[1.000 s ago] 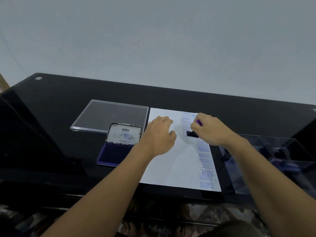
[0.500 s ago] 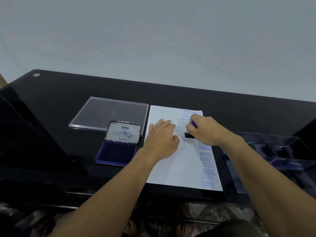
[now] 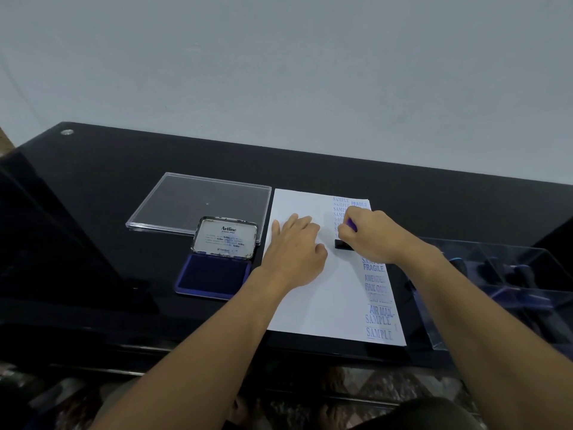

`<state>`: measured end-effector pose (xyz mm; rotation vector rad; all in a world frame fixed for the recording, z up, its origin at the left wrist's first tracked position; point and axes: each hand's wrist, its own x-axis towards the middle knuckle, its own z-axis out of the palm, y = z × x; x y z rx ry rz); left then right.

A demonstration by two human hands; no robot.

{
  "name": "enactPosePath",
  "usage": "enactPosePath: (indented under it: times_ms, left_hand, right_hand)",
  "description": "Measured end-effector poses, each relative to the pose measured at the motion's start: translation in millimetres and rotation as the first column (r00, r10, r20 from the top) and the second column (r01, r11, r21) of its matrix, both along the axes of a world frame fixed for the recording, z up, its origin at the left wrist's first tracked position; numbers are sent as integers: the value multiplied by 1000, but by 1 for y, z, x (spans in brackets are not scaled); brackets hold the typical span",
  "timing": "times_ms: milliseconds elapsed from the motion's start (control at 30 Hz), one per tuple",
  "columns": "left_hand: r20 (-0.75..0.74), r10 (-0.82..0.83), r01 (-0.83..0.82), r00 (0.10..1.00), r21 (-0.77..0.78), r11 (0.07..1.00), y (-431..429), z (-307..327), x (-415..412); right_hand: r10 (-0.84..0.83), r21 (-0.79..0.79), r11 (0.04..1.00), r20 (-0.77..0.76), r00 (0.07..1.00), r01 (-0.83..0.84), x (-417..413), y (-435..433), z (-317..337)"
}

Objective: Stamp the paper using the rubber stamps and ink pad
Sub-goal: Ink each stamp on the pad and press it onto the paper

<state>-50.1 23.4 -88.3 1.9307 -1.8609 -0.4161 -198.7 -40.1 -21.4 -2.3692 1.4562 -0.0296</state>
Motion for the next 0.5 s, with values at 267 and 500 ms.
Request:
enactPosePath:
  times_ms: [267, 500]
  left_hand:
    - [14, -1, 1, 1000, -57, 998, 0, -7, 1]
    - [47, 10, -6, 999, -86, 996, 6, -9, -3]
  right_hand:
    - [-22, 3, 1000, 14, 1000, 22, 0, 1, -11]
    - [-31, -18, 999, 60, 998, 33, 1, 7, -12]
